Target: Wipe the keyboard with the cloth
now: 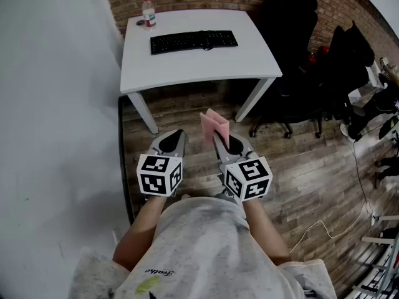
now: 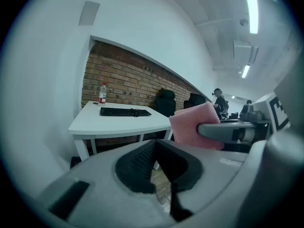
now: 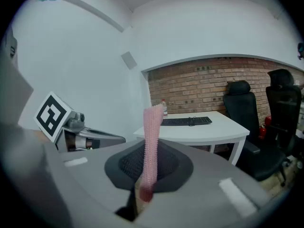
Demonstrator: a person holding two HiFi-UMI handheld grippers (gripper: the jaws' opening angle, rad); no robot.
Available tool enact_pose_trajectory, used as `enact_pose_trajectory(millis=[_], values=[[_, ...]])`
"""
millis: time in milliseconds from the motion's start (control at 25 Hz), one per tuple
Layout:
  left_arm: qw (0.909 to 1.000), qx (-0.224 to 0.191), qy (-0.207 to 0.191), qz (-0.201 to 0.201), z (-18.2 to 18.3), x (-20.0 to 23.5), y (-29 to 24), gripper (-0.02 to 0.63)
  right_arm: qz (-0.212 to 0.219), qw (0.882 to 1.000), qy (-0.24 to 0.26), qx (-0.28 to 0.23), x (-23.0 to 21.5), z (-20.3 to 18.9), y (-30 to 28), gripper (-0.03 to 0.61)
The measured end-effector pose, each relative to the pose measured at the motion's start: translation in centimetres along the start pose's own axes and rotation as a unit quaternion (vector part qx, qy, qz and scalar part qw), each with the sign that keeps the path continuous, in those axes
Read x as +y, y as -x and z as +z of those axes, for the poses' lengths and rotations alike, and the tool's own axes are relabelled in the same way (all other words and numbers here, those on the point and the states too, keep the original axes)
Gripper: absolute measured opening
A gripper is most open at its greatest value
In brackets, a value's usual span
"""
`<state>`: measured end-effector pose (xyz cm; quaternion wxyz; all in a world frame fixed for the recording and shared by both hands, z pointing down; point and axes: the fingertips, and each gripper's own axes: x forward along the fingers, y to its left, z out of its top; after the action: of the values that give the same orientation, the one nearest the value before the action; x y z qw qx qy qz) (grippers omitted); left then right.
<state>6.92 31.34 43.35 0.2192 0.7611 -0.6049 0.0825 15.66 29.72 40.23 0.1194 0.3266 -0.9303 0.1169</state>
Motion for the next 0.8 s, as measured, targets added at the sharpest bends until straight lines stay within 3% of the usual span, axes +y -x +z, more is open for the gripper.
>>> enact_pose_trajectory(millis=[440, 800], values=[[1.0, 0.0, 0.004, -0.005, 0.5, 1.2, -1.0, -0.006, -0.001, 1.0, -0.014, -0.001, -0.4, -0.1, -1.3, 0.023], [0.9999, 0.006, 0.012, 0.004, 1.5, 3.9, -4.6, -0.006, 0.013, 1.0, -0.015, 0.004, -2.7, 0.3, -5.9, 0.023]])
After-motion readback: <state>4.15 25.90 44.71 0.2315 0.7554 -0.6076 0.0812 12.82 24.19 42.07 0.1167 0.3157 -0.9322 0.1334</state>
